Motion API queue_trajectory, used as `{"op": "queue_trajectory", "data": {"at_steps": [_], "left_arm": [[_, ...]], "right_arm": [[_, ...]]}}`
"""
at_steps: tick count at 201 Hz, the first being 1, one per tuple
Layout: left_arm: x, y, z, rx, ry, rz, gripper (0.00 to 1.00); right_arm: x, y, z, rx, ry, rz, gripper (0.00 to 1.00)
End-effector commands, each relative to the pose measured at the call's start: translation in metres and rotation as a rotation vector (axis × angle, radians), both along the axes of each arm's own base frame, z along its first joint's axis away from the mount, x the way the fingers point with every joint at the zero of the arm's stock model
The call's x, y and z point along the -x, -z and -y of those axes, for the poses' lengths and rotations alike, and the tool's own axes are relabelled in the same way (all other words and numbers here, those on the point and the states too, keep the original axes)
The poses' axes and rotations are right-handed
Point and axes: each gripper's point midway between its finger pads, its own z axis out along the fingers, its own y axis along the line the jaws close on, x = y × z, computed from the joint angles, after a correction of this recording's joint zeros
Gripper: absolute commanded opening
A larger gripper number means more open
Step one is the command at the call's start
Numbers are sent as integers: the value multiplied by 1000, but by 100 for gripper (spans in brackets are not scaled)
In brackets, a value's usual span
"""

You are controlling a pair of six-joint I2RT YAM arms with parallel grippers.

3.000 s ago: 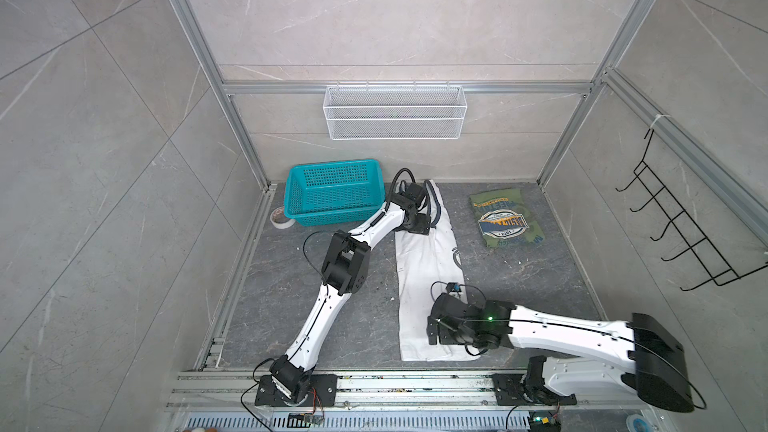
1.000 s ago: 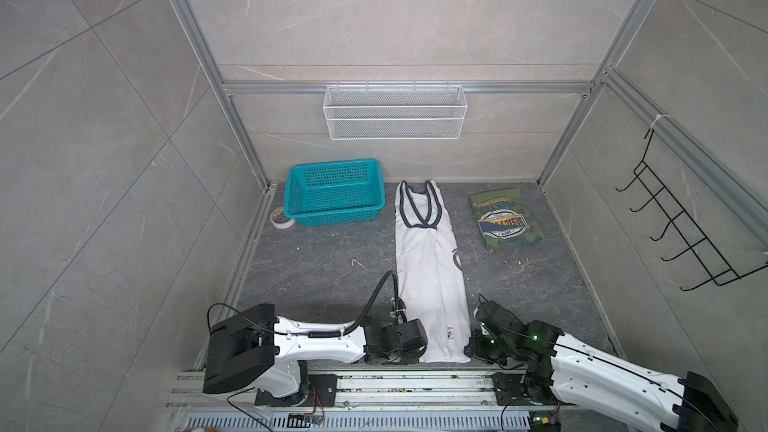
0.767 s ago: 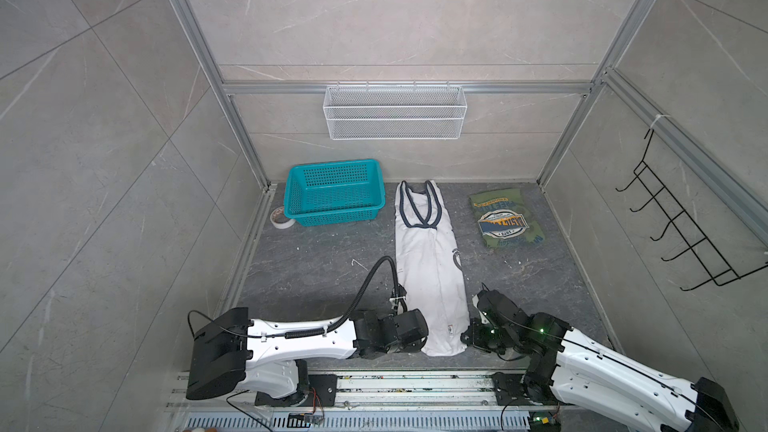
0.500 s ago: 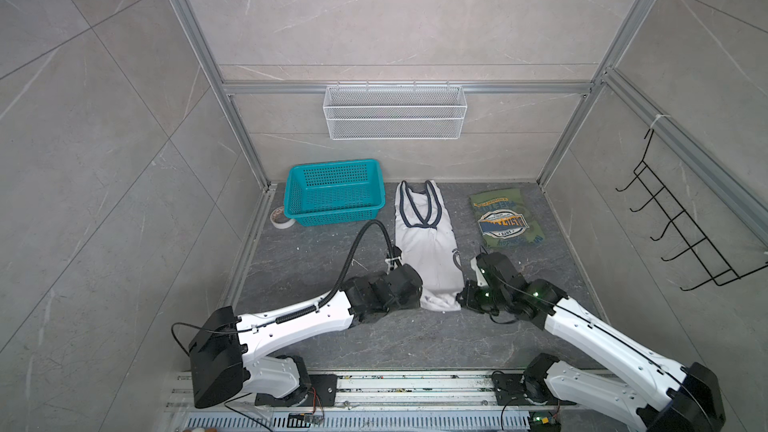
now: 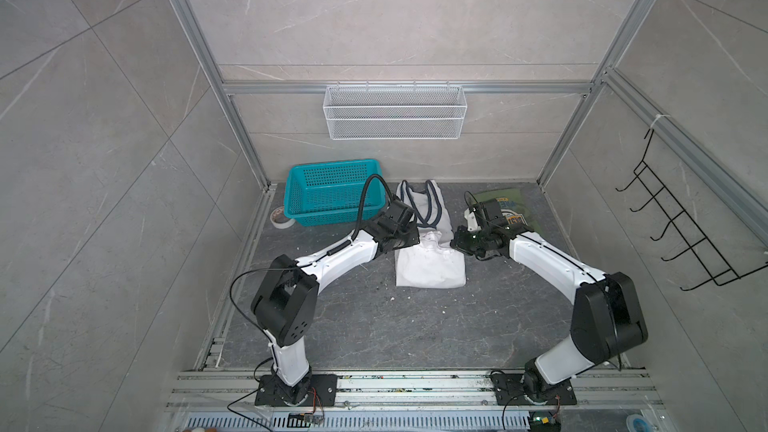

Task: Fold and stack the tank tops

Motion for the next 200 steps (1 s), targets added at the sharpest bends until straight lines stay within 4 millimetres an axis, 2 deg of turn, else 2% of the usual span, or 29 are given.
{"op": "queue_trajectory", "data": {"at_steps": [1, 45, 85, 107, 118, 140, 149, 163, 178, 200], "left_arm": [[-24, -8, 4, 29, 24, 29, 2], [-54, 5, -8, 37, -31, 20, 3], [-75, 16, -4, 42, -14, 17, 5], [-81, 30, -5, 20, -22, -15, 10], [-85, 36, -8, 13, -37, -23, 15], [-93, 48, -10, -11, -43, -60, 34], [-96, 49, -12, -35, -45, -83, 37], [-99, 41, -17, -66, -50, -77, 46], [-98, 22, -20, -82, -35, -44, 60], [-85, -4, -30, -100, -26, -11, 73]], "right_arm": [[-28, -7, -3, -4, -23, 55, 2], [-59, 2, -5, -17, -18, 52, 4], [-78, 13, -7, -13, -9, 35, 6], [-85, 20, -9, -12, -10, 24, 16], [-89, 25, -8, -5, -5, 12, 22], [-96, 32, 1, 30, 28, -8, 49], [-99, 31, 4, 42, 39, -4, 57], [-101, 23, 7, 58, 34, 6, 65], [-97, 11, 11, 83, 24, 28, 71], [-77, 0, 20, 105, 23, 44, 75]]}}
